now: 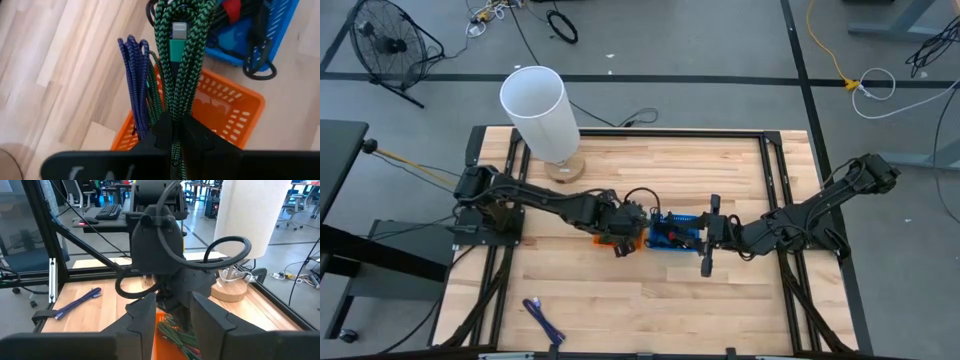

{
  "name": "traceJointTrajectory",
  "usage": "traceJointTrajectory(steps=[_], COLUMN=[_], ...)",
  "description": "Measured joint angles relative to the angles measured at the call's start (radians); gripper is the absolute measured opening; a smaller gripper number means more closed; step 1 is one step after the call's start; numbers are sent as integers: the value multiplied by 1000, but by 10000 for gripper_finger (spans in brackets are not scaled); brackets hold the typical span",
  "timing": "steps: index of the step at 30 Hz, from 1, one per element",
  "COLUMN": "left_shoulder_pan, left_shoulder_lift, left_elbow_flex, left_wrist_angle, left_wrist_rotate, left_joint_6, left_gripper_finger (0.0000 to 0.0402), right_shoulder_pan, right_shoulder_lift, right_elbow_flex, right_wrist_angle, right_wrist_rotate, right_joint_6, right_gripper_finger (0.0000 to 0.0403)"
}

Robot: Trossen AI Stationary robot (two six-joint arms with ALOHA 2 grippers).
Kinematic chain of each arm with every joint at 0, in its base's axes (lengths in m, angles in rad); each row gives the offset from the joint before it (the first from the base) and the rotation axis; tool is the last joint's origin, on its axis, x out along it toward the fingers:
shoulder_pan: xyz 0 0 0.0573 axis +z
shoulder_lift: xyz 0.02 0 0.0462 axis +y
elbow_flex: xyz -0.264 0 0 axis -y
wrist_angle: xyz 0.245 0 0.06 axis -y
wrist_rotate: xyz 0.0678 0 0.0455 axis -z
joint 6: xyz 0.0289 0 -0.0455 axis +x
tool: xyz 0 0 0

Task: Pick & Place USB Port
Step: Put the green charger cable into the orange bin

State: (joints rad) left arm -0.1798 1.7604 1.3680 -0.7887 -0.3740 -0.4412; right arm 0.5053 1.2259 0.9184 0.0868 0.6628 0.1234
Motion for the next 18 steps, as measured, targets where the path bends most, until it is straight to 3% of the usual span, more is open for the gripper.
traceJointTrajectory(steps=[8, 18], left_shoulder_pan=[19, 26], left_shoulder_lift=[0, 0], left_elbow_flex=[-68, -88], left_wrist_angle=[17, 46], left_wrist_rotate=[5, -36], left_joint_6=[-20, -45], left_gripper_finger=[19, 73], right_shoulder_pan=[0, 0], right_shoulder_lift=[0, 0], right_elbow_flex=[0, 0], right_wrist_angle=[1, 2], right_wrist_rotate=[0, 2], right_joint_6=[2, 0], right_gripper_finger=[123, 123])
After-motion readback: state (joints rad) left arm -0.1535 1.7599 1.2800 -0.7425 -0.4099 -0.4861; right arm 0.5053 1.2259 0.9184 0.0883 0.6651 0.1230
